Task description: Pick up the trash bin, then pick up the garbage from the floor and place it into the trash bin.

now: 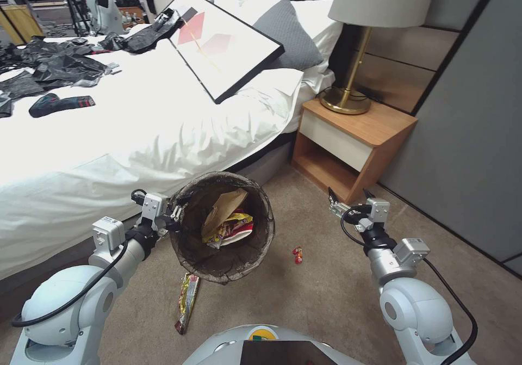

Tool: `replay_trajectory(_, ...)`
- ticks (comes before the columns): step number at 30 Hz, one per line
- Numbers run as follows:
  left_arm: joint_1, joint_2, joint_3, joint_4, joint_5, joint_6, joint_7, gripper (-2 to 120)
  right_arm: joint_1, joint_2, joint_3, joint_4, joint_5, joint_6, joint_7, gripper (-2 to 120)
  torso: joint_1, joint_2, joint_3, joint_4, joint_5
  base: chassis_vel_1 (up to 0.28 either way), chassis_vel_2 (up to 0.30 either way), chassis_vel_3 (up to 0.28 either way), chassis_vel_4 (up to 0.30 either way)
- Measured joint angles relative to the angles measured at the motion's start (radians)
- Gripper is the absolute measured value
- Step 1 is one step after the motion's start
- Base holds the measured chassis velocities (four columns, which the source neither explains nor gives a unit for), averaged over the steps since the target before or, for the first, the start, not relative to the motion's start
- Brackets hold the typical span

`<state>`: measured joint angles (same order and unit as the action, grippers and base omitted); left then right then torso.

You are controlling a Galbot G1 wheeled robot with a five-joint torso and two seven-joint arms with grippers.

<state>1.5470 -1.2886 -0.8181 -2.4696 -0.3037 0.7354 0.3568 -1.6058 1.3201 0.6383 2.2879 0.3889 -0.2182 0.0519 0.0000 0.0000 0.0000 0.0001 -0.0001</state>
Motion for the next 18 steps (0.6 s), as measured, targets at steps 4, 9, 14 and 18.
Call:
replay_trajectory(4, 0.002, 0.003, 0.0, 0.0, 0.0, 0.0, 0.001, 0, -0.001, 0.001, -0.004, -0.003, -0.006, 0.001, 0.0, 100, 0.0, 0.0, 0.0, -0.0001, 0.0, 0.043, 0.046, 0.061, 0.048)
replay_trajectory(9, 0.002, 0.004, -0.001, 0.0, 0.001, 0.0, 0.002, 0, -0.001, 0.001, -0.005, -0.004, -0.006, 0.001, 0.0, 100, 0.0, 0.0, 0.0, -0.0001, 0.0, 0.048, 0.051, 0.051, 0.047)
replay_trajectory(14, -0.001, 0.001, -0.001, 0.002, 0.0, 0.0, 0.0, 0, -0.004, 0.002, -0.009, -0.003, -0.005, -0.005, 0.004, 100, 0.0, 0.0, 0.0, 0.0001, 0.0, 0.045, 0.048, 0.032, 0.034)
replay_trajectory(18, -0.004, -0.001, -0.005, 0.008, 0.001, 0.0, -0.002, 0, -0.005, -0.001, -0.015, 0.003, 0.001, -0.037, 0.024, 100, 0.0, 0.0, 0.0, -0.0004, 0.0, 0.0, 0.0, 0.0, 0.0)
